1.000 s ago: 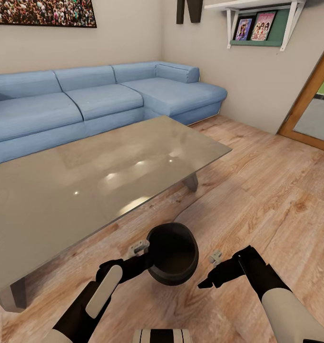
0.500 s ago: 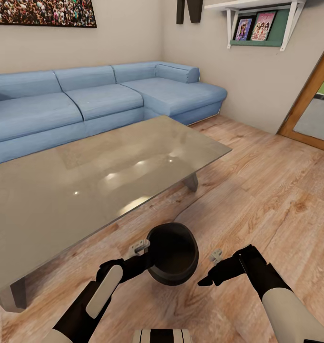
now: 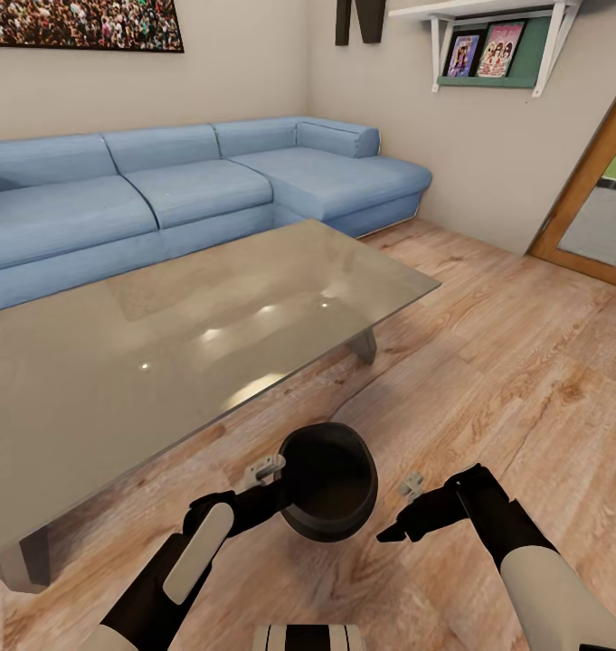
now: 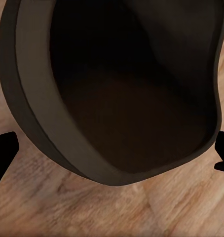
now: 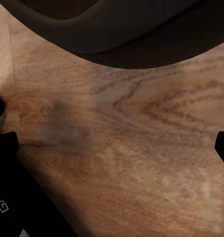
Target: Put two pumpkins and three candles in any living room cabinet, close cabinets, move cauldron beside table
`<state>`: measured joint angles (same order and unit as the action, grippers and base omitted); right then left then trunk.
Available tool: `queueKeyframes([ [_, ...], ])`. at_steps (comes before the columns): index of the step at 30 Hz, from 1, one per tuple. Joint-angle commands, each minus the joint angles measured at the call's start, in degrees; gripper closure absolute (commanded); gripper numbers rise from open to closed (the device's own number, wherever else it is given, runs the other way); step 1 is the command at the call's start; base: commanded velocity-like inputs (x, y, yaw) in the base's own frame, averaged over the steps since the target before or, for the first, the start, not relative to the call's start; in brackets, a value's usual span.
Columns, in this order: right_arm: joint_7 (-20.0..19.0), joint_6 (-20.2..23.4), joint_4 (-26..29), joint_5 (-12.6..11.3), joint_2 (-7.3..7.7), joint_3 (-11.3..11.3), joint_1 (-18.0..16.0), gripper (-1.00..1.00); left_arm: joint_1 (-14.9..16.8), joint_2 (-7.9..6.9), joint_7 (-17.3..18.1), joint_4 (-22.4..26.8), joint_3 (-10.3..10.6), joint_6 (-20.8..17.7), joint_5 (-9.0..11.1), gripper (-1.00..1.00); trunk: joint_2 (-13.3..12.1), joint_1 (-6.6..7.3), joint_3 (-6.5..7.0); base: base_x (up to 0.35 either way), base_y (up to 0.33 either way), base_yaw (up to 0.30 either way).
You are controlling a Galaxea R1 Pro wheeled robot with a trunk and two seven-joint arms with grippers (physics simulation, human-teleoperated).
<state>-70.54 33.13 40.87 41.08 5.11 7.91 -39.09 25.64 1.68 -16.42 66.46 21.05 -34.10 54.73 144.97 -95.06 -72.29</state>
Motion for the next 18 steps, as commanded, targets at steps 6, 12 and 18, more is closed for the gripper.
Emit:
queueKeyframes([
  [6, -0.8, 0.5, 0.1, 0.4, 0.08, 0.3, 0.0, -1.0, 0.0, -0.01, -0.6, 0.1, 0.1, -0.1, 0.6, -1.0, 0.0, 0.01, -0.05, 0.0, 0.0, 0.0],
  [12, -0.8, 0.5, 0.1, 0.4, 0.18, 0.3, 0.0, -1.0, 0.0, -0.01, -0.7, 0.1, 0.1, 0.0, 0.6, -1.0, 0.0, 0.01, -0.05, 0.0, 0.0, 0.0],
  [18, -0.9, 0.5, 0.1, 0.4, 0.31, 0.3, 0.0, -1.0, 0.0, 0.0, -0.8, 0.1, 0.2, 0.0, 0.6, -1.0, 0.0, 0.01, -0.05, 0.0, 0.0, 0.0],
])
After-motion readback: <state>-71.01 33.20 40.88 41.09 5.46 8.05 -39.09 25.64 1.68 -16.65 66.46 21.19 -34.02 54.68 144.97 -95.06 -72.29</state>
